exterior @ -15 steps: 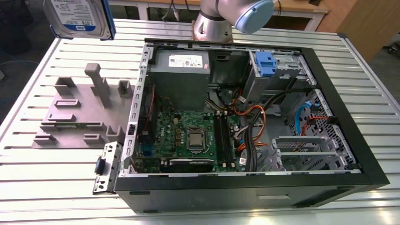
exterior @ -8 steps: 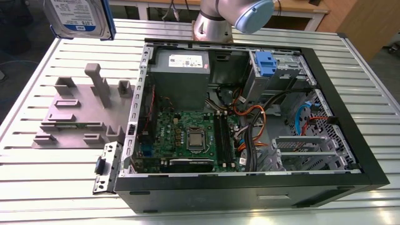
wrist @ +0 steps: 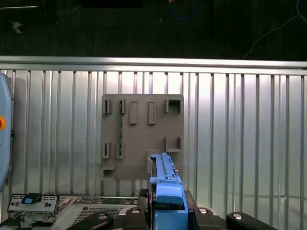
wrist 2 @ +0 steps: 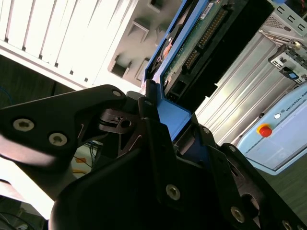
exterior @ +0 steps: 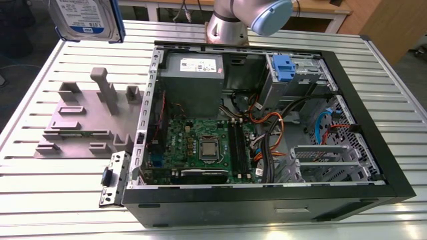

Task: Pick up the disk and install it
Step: 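Pick up the disk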

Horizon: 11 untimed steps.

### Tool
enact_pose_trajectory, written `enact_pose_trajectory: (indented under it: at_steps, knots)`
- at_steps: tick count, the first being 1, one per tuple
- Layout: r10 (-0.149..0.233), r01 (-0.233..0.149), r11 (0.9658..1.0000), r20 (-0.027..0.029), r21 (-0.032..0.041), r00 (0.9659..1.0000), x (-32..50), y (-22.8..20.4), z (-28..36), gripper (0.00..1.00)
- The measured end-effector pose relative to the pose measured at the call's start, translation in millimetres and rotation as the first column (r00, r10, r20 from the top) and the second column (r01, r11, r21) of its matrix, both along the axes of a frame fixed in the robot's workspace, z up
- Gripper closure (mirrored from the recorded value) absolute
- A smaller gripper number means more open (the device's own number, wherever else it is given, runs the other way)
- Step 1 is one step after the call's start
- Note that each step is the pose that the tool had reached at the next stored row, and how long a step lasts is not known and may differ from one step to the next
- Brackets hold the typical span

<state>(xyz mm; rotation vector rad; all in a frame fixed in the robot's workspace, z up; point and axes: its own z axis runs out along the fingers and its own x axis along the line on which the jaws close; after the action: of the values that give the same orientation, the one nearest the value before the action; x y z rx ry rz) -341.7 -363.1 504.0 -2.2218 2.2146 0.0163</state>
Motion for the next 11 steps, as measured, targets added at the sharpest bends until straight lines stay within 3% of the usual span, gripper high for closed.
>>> enact_pose_trajectory:
  at_steps: [11]
  knots:
    - [0.0, 0.0, 1.0, 0.0001, 0.0, 1.0, 3.2, 0.0, -0.1, 0.64]
